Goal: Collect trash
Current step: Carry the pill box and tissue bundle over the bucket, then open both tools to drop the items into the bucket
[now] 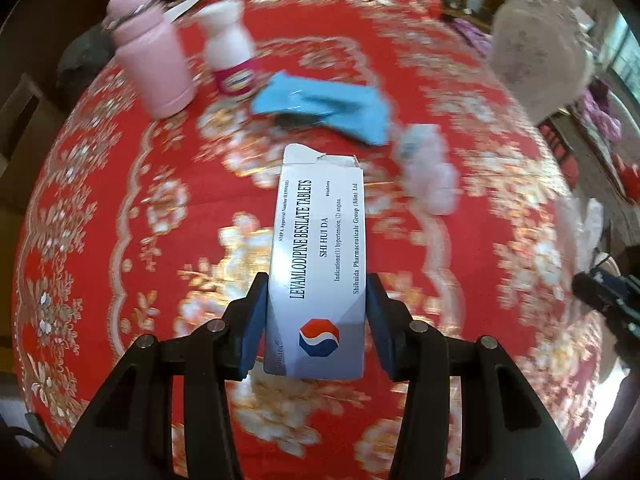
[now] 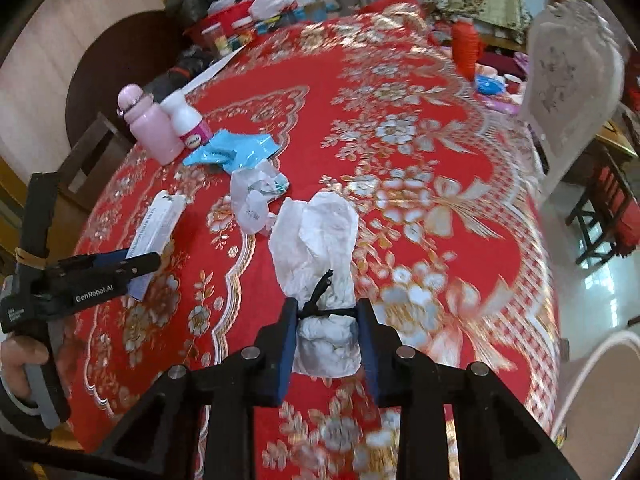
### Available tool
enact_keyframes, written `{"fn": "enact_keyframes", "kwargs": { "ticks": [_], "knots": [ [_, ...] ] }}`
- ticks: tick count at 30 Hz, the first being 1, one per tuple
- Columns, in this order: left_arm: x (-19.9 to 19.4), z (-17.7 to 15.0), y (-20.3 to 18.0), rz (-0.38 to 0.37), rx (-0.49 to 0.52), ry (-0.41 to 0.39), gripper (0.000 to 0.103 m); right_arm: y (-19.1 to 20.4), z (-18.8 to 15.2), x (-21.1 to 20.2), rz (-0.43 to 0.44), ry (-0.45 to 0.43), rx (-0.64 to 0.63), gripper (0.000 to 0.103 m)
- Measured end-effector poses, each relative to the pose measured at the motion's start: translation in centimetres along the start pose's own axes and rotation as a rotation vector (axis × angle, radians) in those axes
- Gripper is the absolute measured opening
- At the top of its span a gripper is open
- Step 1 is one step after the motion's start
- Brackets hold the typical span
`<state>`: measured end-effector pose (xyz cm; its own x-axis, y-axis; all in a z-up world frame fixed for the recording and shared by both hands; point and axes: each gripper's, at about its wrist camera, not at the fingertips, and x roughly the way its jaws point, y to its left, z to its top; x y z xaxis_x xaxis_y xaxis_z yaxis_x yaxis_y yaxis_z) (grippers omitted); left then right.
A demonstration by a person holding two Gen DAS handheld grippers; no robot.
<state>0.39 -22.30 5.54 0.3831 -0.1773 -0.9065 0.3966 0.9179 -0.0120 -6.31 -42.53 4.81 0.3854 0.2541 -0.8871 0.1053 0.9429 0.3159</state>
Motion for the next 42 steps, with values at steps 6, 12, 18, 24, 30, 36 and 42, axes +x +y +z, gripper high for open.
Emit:
{"fn": "enact_keyframes", "kwargs": {
  "ticks": [6, 12, 18, 24, 30, 36, 42],
  "knots": [
    [-1.4, -0.8, -6.1, -0.046, 0.092, -0.022, 0.045, -1.9, -2.6, -3.0, -0.032, -0.02, 0.048, 0.028],
    [-2.4, -2.0, -12.0, -0.09, 0.184, -0.028, 0.045, -5.2, -5.4, -6.0, -0.082, -0.038, 0.111, 0.028],
    [-2.9, -2.9, -18.3, -0.142, 0.28, -0.032, 0.045, -9.7, -8.1, -8.8, -0.147, -0.055, 0.196, 0.028],
    [-2.9, -4.0, -24.6, -0.202, 0.361, -0.024, 0.045, -14.4, -11.0, -11.8, -0.222, -0.063, 0.272, 0.028],
    [-2.4, -5.3, -31.0, -0.264, 0.438, 0.009, 0.045, -18.8, -14.0, -14.3, -0.294, -0.066, 0.333, 0.028],
    [-1.7, -6.2, -36.1, -0.301, 0.488, 0.037, 0.045, -22.9, -16.6, -16.0, -0.342, -0.06, 0.389, 0.028],
    [-1.1, -6.5, -39.5, -0.33, 0.515, 0.054, 0.045, -26.4, -18.3, -17.1, -0.365, -0.054, 0.432, 0.028]
  ]
}}
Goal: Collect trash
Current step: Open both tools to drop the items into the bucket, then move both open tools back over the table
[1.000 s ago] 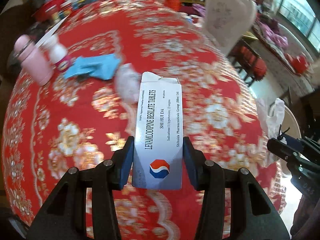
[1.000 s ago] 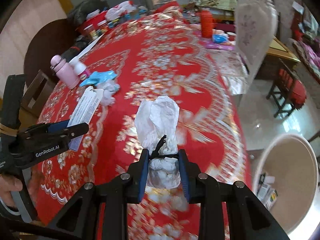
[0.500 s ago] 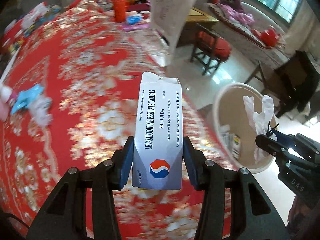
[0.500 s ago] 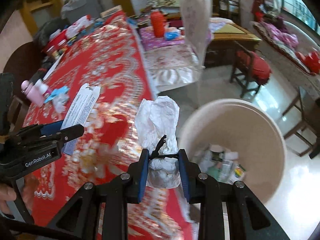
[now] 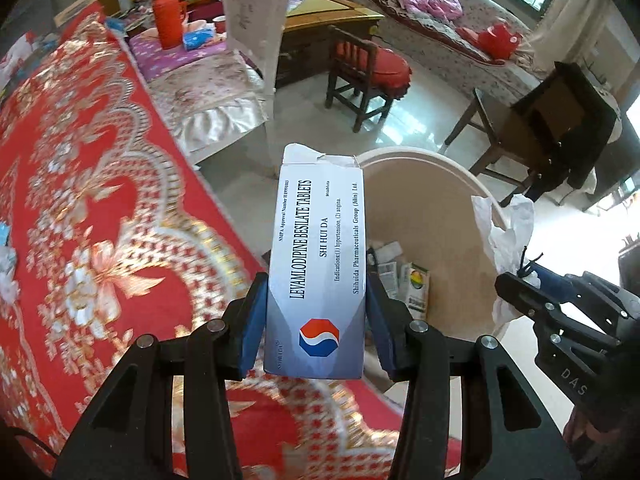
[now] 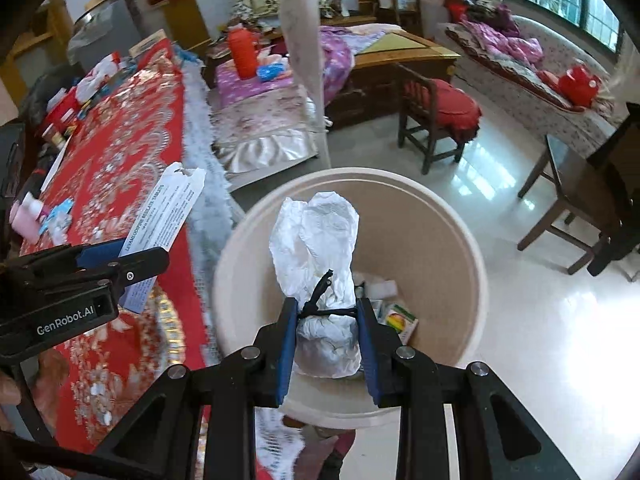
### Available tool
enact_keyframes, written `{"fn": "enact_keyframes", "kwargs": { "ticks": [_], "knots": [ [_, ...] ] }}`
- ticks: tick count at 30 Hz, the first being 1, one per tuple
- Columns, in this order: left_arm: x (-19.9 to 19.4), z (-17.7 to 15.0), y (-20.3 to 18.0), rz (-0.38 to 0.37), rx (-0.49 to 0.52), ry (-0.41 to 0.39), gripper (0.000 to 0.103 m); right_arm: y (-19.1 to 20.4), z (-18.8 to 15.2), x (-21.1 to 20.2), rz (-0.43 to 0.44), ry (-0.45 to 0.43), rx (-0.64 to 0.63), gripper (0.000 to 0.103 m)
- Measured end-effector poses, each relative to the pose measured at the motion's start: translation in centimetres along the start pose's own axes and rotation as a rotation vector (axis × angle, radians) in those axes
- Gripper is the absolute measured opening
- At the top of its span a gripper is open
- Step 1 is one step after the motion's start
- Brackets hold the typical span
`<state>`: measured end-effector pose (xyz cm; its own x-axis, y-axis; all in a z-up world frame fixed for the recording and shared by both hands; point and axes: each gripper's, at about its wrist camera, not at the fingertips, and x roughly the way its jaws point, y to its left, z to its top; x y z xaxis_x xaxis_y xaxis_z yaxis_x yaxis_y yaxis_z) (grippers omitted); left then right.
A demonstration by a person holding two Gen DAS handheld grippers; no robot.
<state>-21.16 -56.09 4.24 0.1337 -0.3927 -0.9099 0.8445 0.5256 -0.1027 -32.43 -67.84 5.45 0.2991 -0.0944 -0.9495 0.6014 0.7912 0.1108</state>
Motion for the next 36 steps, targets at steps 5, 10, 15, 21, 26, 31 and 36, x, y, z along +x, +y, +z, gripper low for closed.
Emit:
{"fn": "enact_keyframes", "kwargs": {
  "ticks": [5, 10, 15, 21, 26, 31, 36],
  "knots": [
    [1.0, 0.8, -1.1, -0.085, -0.028, 0.006, 0.046, -2.0, 0.1, 0.2, -0.019, 0.002, 0.025, 0.028],
    [1.3, 1.3, -1.2, -0.161, -0.054, -0.005, 0.063, -3.0, 0.4, 0.5, -0.049, 0.001, 0.048, 0.049],
    [1.1, 1.1, -0.3, -0.126, -0.084, 0.007, 0.063, -3.1, 0.3, 0.8, -0.037, 0.017, 0.062, 0.049],
    [-0.1, 0.0, 3.1, -0.016, -0.098, -0.013, 0.063, -0.5, 0.8, 1.3, -0.004, 0.025, 0.027, 0.049],
    [-1.1, -1.2, 7.0, 0.057, -0.146, -0.029, 0.063, 3.3, 1.5, 2.0, 0.029, 0.029, -0.028, 0.049],
    [-2.7, -2.7, 11.6, 0.129, -0.204, -0.041, 0.063, 8.2, 2.4, 2.8, 0.078, 0.036, -0.098, 0.049],
    [-4.6, -4.7, 16.9, 0.201, -0.285, -0.049, 0.063, 14.2, 3.2, 4.1, 0.141, 0.052, -0.186, 0.05]
  ]
}}
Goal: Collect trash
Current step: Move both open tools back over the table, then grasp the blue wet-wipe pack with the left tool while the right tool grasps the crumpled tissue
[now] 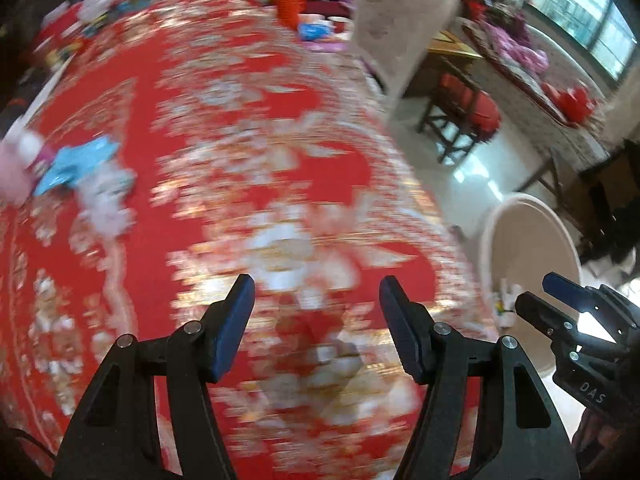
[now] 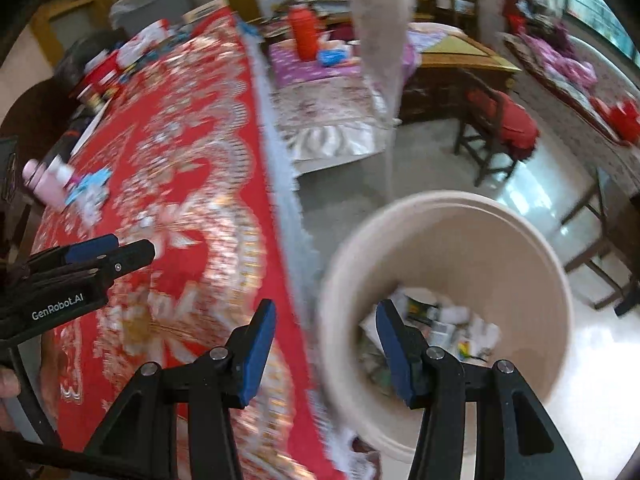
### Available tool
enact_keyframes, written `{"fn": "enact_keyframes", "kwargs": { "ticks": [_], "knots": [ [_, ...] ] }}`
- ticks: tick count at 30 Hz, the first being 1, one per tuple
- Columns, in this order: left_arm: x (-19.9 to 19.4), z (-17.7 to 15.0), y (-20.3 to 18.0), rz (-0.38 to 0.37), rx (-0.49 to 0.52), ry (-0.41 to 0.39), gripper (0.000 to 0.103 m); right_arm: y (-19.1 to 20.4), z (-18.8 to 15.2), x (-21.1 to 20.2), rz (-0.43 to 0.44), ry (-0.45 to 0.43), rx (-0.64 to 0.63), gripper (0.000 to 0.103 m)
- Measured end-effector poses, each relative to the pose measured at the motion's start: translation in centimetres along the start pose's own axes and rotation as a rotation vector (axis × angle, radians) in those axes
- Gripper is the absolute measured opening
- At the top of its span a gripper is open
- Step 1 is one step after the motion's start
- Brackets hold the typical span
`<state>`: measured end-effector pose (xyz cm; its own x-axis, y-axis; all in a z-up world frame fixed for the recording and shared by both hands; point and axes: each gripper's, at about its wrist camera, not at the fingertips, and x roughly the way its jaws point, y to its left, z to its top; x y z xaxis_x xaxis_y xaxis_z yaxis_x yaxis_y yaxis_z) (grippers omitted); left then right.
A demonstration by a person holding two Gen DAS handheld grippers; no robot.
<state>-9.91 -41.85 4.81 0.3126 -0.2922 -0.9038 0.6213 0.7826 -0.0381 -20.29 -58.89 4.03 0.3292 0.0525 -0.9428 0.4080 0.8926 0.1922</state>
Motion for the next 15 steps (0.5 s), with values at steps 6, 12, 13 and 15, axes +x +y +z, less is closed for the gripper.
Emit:
{"fn": "enact_keyframes", "kwargs": {
  "ticks": [6, 12, 13, 15],
  "knots": [
    [-0.8, -0.5, 9.1, 0.114, -0.124, 0.0, 0.063, 8.5, 2.4, 3.6, 0.109, 0.038, -0.107, 0.05],
    [-1.5, -1.1, 18.5, 0.21, -0.253, 0.009, 0.063, 17.4, 5.3, 7.0, 0.211, 0.065, -0.208, 0.056],
    [-1.6, -1.1, 20.1, 0.223, -0.276, 0.013, 0.063, 19.1, 6.0, 7.6, 0.228, 0.069, -0.222, 0.056],
    [-1.7, -1.0, 22.6, 0.241, -0.322, 0.011, 0.063, 22.1, 7.2, 8.5, 0.265, 0.071, -0.247, 0.06]
  ]
}}
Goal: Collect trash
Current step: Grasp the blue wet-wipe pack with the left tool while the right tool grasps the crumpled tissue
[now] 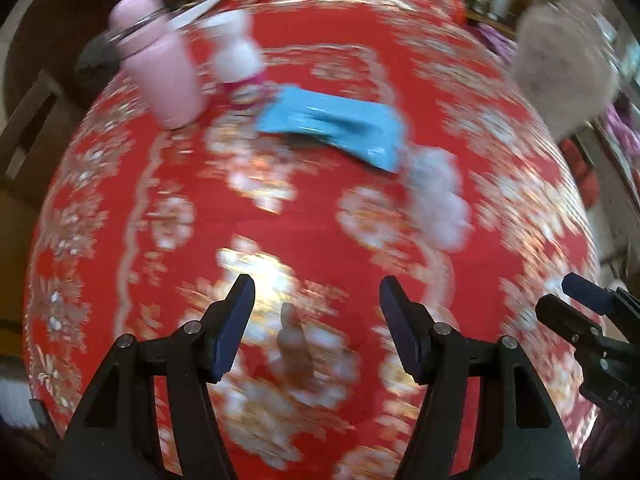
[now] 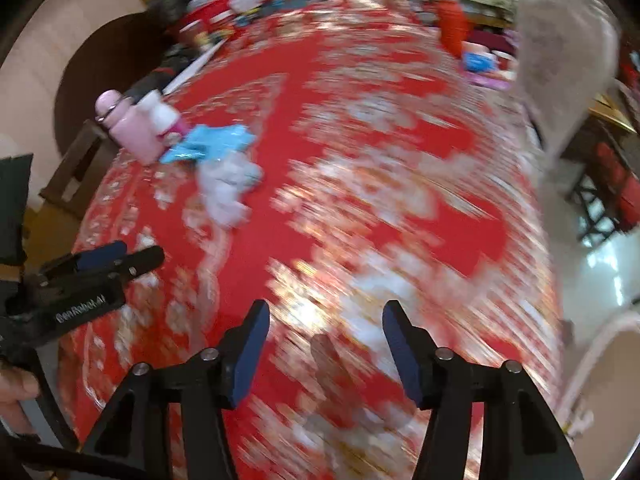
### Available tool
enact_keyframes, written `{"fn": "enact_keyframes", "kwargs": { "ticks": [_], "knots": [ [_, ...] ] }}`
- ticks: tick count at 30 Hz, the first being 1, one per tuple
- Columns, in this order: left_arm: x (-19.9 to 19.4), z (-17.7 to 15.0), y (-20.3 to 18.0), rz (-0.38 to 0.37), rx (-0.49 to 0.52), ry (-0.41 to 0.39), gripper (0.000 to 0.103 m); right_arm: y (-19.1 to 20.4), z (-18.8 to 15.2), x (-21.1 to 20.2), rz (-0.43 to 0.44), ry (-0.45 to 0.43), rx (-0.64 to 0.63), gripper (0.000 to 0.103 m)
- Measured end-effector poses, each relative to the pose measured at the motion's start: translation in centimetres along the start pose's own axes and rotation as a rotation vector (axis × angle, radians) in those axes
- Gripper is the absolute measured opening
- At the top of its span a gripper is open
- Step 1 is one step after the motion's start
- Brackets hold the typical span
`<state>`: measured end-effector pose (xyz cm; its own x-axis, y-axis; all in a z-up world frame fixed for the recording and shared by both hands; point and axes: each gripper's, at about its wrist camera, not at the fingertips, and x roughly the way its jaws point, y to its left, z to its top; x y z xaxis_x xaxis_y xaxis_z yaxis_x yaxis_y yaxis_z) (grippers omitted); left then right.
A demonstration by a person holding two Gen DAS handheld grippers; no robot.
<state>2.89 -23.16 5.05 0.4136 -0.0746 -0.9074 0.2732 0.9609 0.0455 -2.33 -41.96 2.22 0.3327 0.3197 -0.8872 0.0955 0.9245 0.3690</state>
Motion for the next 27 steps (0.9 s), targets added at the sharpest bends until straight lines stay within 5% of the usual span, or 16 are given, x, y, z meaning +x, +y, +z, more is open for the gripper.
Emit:
{"fn": "enact_keyframes", "kwargs": {
  "ticks": [8, 10, 12, 20, 21, 23, 25, 27],
  "knots": [
    [2.8, 5.5, 5.9, -0.077, -0.242, -0.017, 0.063, 6.3, 7.3, 7.0, 0.059, 0.002, -0.067, 0.066],
    [3.9, 7.1, 6.2, -0.094, -0.279, -0.024, 0.063, 6.1, 8.0, 8.3, 0.05, 0.014, -0.062, 0.058],
    [4.9, 8.6, 6.2, -0.108, -0.307, -0.028, 0.063, 5.5, 8.3, 9.1, 0.043, 0.027, -0.054, 0.033],
    [8.8, 11.5, 6.1, -0.174, -0.424, -0.041, 0.061, 1.6, 7.3, 7.4, 0.068, 0.002, -0.03, 0.025],
    [9.1, 11.5, 5.9, -0.212, -0.424, -0.033, 0.056, 1.2, 7.1, 7.2, 0.069, 0.0, -0.027, 0.025],
    [8.8, 11.4, 5.2, -0.247, -0.397, -0.05, 0.024, 0.2, 6.6, 6.5, 0.061, -0.003, -0.018, 0.025],
    [8.2, 11.1, 4.1, -0.262, -0.346, -0.029, 0.011, -0.8, 6.2, 5.9, 0.054, -0.01, -0.009, 0.025],
    [7.7, 10.0, 3.2, -0.311, -0.313, 0.007, 0.009, -1.9, 5.8, 5.2, 0.042, -0.009, 0.0, 0.025]
  ]
}}
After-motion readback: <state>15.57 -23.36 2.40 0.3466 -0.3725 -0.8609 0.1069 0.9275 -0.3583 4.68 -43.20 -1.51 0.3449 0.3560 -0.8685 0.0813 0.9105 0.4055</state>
